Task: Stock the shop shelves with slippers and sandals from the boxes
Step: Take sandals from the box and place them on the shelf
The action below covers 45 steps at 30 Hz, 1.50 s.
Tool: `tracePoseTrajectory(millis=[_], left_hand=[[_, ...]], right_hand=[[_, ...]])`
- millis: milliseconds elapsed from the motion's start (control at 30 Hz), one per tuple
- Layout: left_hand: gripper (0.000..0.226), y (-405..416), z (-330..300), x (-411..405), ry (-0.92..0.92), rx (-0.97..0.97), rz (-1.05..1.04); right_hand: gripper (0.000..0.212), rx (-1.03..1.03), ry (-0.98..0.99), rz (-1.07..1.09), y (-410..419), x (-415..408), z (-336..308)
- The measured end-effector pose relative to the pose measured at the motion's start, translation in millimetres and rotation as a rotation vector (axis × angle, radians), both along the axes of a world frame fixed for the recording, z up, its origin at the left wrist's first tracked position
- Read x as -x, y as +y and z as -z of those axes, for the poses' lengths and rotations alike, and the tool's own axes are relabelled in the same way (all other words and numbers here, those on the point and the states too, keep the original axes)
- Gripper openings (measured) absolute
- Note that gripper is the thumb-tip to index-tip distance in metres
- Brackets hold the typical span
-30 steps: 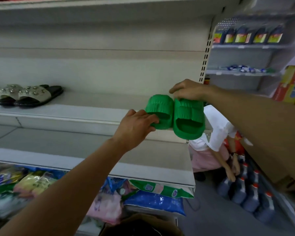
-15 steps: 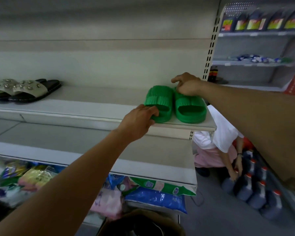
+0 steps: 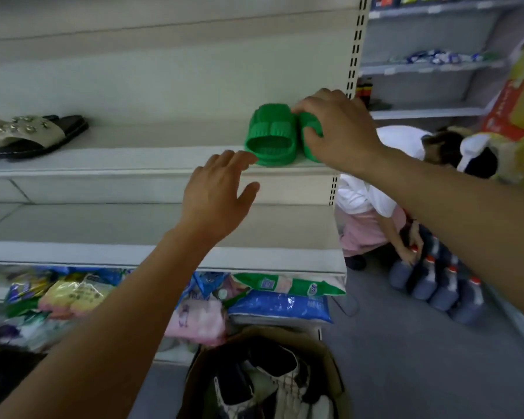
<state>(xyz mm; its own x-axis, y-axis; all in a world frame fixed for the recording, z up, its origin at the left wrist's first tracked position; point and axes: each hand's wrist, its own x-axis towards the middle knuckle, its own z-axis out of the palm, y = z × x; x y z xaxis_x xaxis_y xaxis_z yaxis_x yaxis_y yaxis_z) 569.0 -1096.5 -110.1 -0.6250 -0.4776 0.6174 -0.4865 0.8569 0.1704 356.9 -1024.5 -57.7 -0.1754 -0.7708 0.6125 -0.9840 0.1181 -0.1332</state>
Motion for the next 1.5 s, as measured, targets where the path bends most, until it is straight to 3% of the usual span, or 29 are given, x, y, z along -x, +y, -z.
tracePoseTrajectory(millis=[233, 600, 833, 933, 1067, 1167, 1333, 1500], left_hand=[[0.037, 47, 64, -73, -0.022, -0.229, -0.025], [0.033, 103, 200, -175, -0.122, -0.703, -0.165], [0.037, 116, 295, -175, -0.148, -1.115, -0.272], [0.041, 112, 344, -174, -0.160, -1.208, -0.323], [0.030, 113, 390, -174, -0.173, -1.305, -0.446], [0.023, 115, 420, -175, -0.190, -1.373, -0.490], [0.044, 120, 477, -177, -0.162, -1.542, -0.617], [0.050, 125, 527, -174, -0.142, -1.664, -0.732]], right_hand=[[0.039, -0.110, 0.023, -0.056, 54, -82, 67], [0.034, -0.516, -0.199, -0.056, 120, -154, 222], [0.034, -0.758, -0.365, -0.036, 141, -152, 324], [0.033, -0.832, -0.419, -0.035, 141, -146, 370], [0.032, -0.956, -0.474, -0.018, 134, -138, 419], [0.032, -1.044, -0.476, -0.027, 124, -131, 452], [0.031, -1.165, -0.454, -0.032, 101, -122, 515], [0.041, -1.261, -0.350, -0.078, 77, -123, 568]])
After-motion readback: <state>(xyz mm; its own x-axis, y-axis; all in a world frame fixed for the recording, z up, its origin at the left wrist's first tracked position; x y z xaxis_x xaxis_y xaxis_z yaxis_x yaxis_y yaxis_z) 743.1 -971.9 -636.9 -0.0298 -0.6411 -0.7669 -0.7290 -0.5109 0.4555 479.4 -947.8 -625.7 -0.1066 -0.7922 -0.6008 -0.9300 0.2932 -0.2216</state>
